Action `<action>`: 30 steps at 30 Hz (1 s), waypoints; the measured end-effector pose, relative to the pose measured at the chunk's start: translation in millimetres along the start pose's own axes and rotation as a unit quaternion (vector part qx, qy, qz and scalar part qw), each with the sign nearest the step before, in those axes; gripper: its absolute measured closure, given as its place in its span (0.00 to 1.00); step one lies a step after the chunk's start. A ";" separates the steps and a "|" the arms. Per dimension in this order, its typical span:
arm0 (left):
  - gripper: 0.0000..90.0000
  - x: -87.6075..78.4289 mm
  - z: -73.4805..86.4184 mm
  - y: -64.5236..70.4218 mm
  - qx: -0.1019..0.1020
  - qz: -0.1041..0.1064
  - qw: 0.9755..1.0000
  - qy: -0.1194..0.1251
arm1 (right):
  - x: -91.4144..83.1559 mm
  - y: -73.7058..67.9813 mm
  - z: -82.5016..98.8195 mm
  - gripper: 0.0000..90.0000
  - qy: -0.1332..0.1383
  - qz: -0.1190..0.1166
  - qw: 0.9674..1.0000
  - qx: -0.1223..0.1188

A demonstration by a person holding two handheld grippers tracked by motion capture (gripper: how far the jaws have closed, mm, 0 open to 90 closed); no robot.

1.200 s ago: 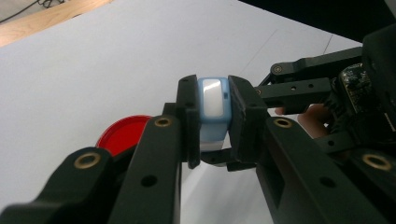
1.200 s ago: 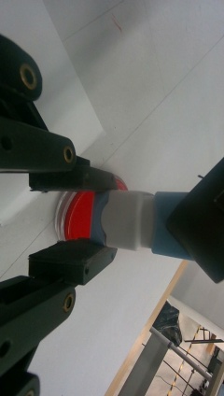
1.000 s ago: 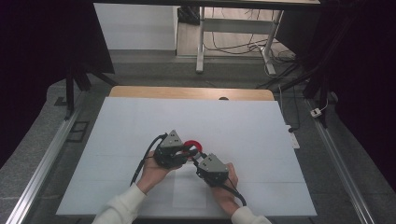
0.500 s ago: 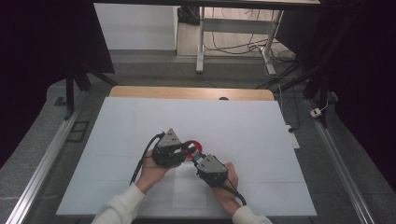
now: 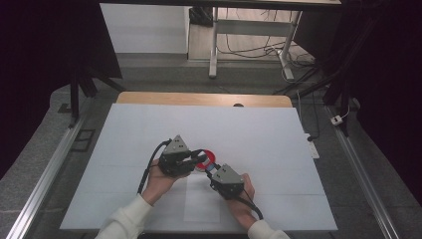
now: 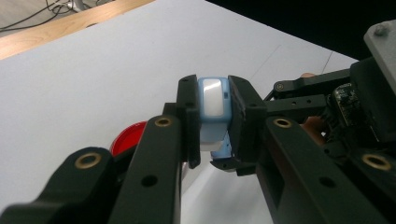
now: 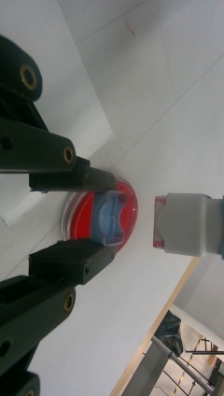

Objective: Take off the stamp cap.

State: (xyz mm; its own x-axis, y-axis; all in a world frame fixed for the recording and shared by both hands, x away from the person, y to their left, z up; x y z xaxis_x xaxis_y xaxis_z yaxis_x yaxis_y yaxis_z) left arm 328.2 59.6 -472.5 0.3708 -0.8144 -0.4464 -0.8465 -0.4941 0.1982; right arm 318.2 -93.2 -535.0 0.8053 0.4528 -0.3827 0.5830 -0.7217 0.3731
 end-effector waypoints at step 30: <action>0.84 -0.1 1.5 -1.5 0.003 0.000 1.000 -0.007 | -23.4 47.1 18.4 0.73 -0.009 0.007 0.999 0.041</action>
State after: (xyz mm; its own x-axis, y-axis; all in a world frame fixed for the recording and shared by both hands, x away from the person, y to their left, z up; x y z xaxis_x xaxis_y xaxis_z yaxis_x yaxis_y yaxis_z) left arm 328.9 60.9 -474.0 0.3657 -0.8104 -0.4577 -0.8490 -0.4920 0.1926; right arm 324.8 -147.4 -524.1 0.8106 0.4331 -0.3941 0.5604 -0.7691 0.3074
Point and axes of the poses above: each handheld gripper's, and its own axes: x roughly forward along the jaws, z roughly out of its underside, y roughly to its right, the point moved 4 cm from there along x, roughly forward along the jaws, and after that the axes turned 9 degrees about z, right-handed, at the moved point
